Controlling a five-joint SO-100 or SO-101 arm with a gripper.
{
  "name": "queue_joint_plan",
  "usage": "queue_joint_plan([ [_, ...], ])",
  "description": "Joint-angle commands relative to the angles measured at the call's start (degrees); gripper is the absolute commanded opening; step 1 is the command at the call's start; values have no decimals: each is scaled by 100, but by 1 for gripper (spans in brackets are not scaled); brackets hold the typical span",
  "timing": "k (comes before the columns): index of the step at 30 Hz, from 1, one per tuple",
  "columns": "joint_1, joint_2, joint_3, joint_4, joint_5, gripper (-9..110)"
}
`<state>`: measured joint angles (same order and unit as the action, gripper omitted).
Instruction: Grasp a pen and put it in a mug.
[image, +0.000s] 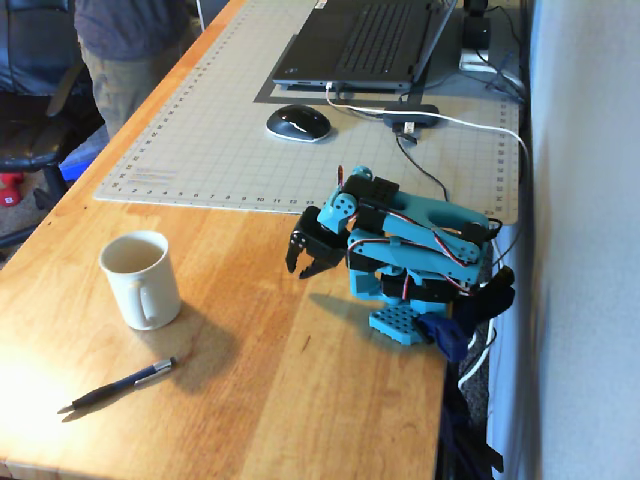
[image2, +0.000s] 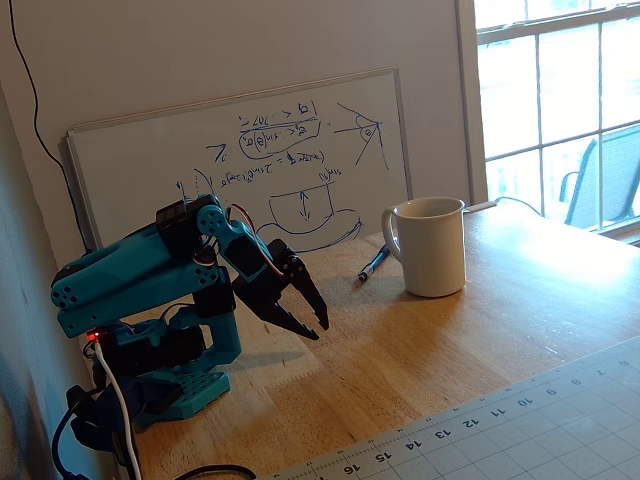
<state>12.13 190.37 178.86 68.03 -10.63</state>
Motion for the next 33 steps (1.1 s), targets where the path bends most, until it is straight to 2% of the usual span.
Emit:
queue_joint_plan([
  [1, 18, 158, -26, -53, 44, 4],
  [21, 53, 158, -62, -70, 79, 4],
  [33, -18, -44, -448, -88, 1960, 5],
])
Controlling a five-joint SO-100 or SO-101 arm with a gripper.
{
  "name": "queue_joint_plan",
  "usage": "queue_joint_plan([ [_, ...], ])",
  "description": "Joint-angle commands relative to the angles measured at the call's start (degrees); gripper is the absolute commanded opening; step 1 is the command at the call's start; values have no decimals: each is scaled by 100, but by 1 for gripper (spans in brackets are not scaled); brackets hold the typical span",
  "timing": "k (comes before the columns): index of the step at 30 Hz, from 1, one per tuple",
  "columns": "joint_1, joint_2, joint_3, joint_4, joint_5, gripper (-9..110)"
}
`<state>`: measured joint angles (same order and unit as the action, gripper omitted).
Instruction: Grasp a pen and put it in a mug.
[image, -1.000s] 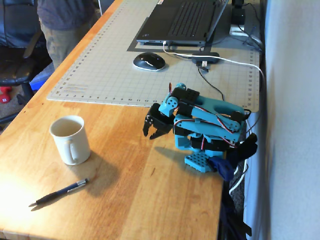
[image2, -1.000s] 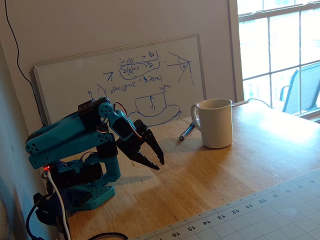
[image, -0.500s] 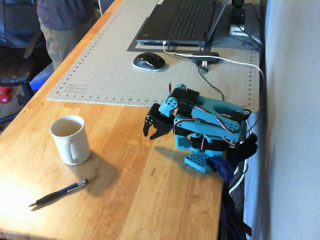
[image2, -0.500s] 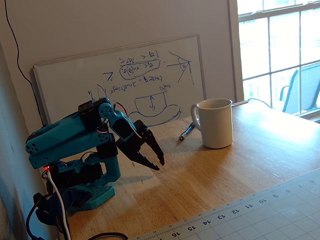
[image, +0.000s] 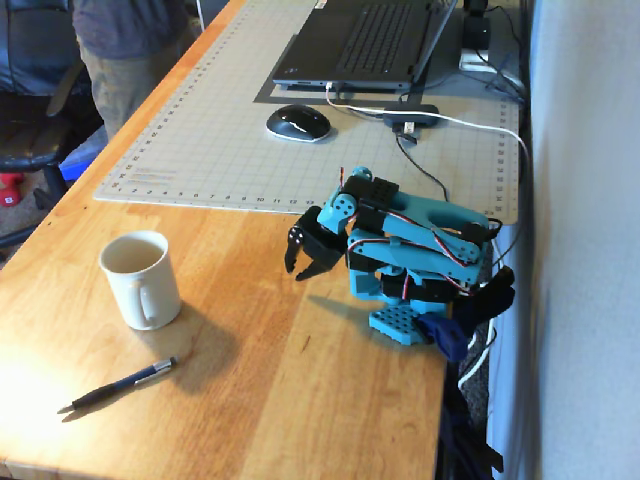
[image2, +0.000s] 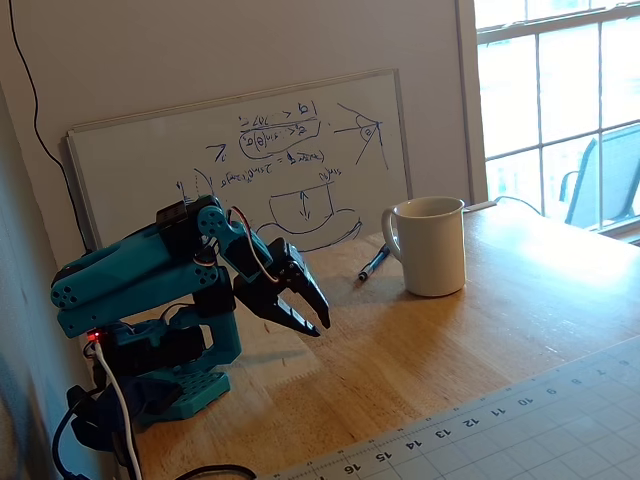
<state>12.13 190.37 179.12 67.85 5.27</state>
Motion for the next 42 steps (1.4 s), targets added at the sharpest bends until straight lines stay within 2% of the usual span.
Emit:
queue_joint_plan([
  [1, -18, -132, -563, -70, 422, 5],
  [8, -18, -1538, -1731, -70, 1099, 5],
  [17, -563, -4219, -3489, -167, 3305, 17],
  [24, -1283, -6390, -4632, -1441, 5792, 18],
  [29, -1907, -7611, -5273, -2549, 7014, 18],
  [34, -2470, -8578, -5836, -3182, 7541, 18],
  [42, -3182, -9185, -6012, -3243, 7840, 18],
])
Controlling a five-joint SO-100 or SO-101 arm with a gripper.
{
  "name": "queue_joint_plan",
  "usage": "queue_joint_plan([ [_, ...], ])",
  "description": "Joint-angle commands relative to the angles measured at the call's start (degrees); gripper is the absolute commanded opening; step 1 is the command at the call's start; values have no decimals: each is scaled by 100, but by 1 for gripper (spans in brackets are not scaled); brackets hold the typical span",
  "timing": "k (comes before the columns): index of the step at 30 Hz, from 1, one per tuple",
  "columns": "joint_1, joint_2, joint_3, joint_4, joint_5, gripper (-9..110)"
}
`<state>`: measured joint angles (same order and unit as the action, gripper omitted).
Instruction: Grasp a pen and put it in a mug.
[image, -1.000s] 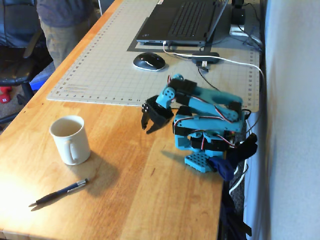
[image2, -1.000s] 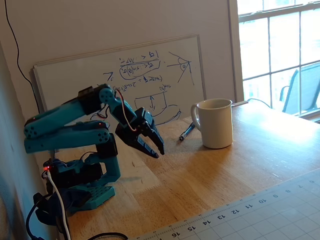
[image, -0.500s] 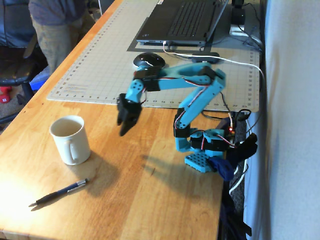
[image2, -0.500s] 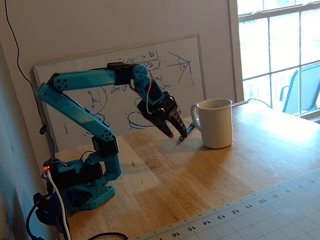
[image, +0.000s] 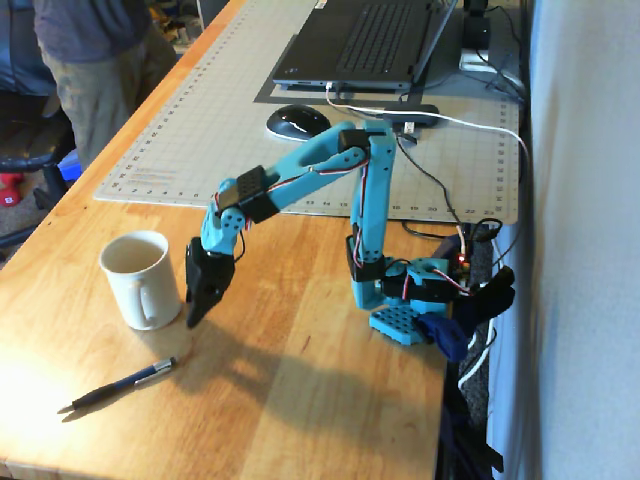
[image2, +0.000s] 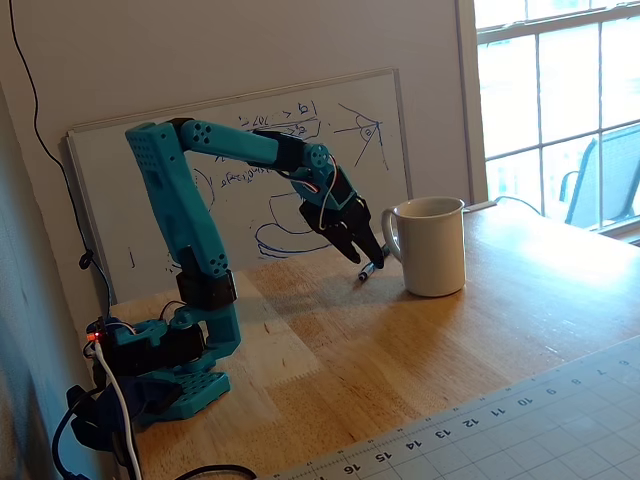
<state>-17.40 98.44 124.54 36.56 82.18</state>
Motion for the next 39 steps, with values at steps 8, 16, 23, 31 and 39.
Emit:
queue_joint_plan([
  [8, -738, -448, -1090, -185, 1107, 18],
  [16, -870, -1371, -2443, -185, 1626, 18],
  [23, -844, -2391, -3850, -185, 1626, 19],
  [31, -659, -3182, -4816, -185, 1538, 19],
  [39, -545, -3604, -4904, -185, 1538, 18],
])
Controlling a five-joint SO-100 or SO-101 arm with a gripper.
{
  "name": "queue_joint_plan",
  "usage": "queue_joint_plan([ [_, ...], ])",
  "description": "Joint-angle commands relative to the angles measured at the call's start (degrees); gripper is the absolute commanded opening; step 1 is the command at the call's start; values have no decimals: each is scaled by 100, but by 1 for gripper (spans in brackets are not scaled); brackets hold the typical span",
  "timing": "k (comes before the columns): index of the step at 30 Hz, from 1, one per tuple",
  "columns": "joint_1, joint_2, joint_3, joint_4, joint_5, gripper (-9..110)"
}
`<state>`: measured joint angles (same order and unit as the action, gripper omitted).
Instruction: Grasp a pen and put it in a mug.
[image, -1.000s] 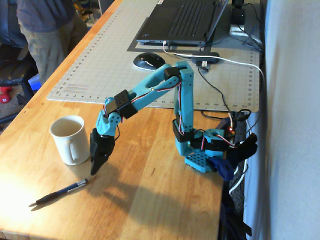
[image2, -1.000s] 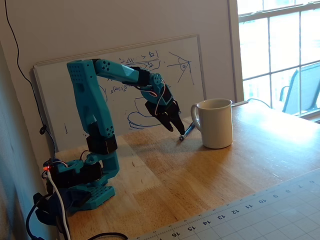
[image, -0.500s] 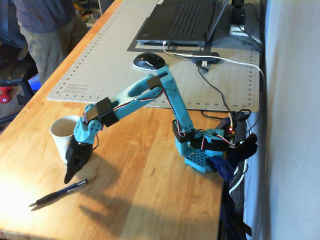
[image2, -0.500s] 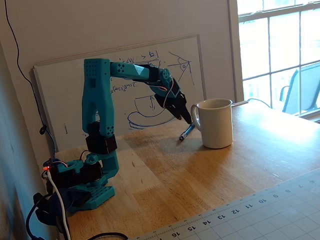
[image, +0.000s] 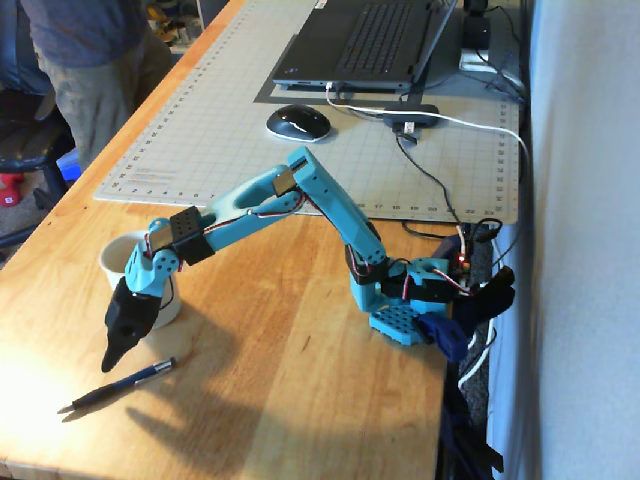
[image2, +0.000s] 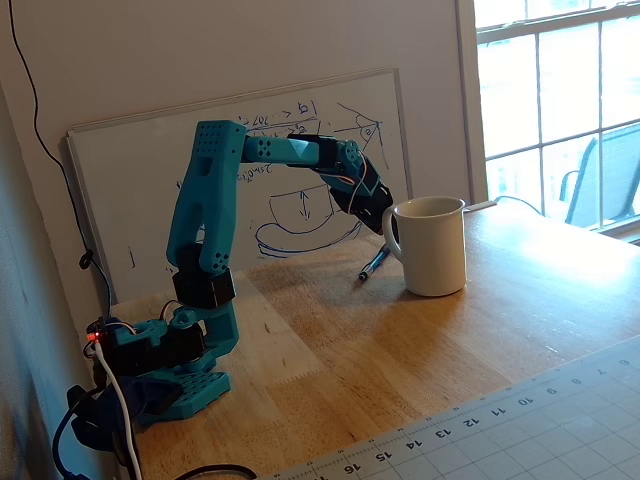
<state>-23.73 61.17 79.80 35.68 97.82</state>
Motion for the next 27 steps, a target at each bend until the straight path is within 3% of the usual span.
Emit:
queue_joint_plan([
  [1, 79, 97, -422, -97, -26, 18],
  [27, -571, -272, -404, -26, 44, 18],
])
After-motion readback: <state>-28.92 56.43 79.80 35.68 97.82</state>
